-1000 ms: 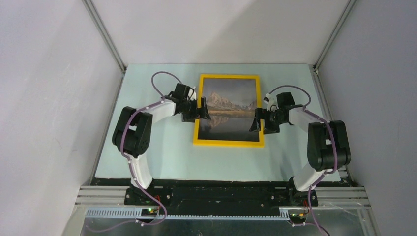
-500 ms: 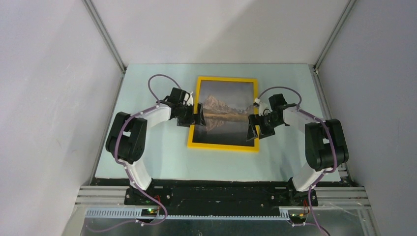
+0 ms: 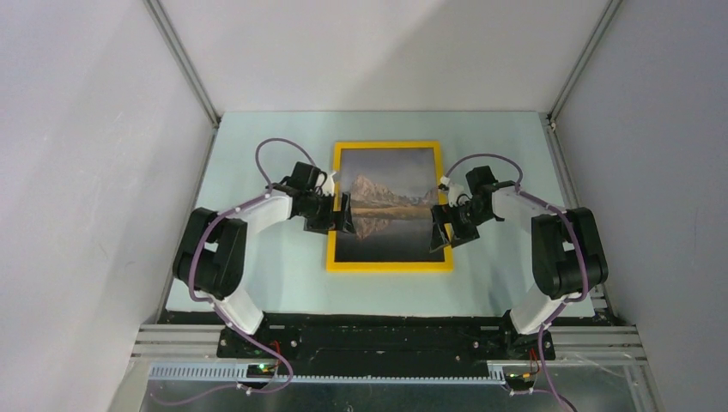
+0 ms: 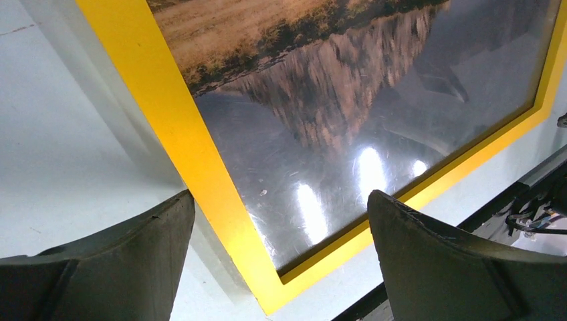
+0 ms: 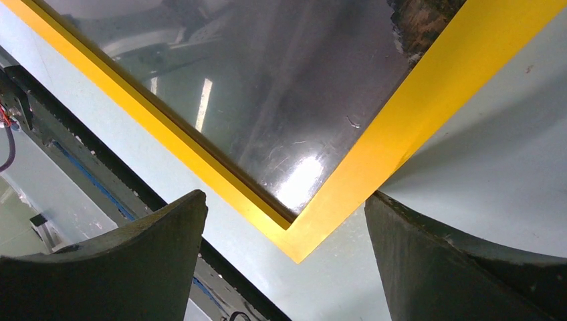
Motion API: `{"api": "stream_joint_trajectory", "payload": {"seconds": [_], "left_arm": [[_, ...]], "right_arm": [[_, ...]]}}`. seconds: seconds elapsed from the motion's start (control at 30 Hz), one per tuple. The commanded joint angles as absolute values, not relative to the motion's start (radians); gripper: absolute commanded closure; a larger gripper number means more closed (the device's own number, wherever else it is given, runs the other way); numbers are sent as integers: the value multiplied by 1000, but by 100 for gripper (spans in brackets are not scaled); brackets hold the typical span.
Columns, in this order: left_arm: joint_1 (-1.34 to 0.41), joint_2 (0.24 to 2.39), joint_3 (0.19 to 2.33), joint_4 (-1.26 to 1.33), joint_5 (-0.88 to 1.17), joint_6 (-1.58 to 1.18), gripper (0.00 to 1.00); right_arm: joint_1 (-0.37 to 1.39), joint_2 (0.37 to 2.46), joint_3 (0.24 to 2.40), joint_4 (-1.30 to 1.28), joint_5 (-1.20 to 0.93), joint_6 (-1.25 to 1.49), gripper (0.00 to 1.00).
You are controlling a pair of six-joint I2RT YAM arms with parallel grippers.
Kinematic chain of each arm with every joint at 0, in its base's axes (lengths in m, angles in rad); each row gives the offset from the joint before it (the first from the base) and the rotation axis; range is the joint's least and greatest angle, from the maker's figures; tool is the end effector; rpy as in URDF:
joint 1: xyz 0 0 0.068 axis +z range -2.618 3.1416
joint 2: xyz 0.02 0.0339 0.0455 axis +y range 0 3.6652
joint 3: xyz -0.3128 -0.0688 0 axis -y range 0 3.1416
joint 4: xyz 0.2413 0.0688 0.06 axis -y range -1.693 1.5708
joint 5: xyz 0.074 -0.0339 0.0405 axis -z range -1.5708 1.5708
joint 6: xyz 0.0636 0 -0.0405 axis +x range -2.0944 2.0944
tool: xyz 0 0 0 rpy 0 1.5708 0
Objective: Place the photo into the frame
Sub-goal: Turn over the photo frame at the center of the board.
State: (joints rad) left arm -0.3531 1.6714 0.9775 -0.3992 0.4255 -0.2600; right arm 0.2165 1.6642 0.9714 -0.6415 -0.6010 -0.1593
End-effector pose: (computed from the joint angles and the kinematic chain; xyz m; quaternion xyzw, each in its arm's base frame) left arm 0.3061 -0.1408 0.1994 0.0941 0.9464 -0.2654 0.1586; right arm 0.2880 0.1002 0.1941 -0.2115 0.9253 0.2970 0.1042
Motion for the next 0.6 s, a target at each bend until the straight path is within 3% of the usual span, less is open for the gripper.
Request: {"api": "stream_joint_trajectory", "payload": {"seconds": [0.0,0.13,0.37,0.57], "left_arm": [[-368,1584,993,-377,471,-253,0],[-351,1526,1001,-386,335,-240,0],[-338,1384,1043,-397,-28,-126,0],[-321,1217,1023,-375,-172,-14,0]], "right_arm": [[244,1628,986,-611,-669,-170,7],[224,1583,983,-585,-622,-152,1],[131,1399,985,-495,-538,-143,1],[47,1225,986,-396,-447,-170,1]]}}
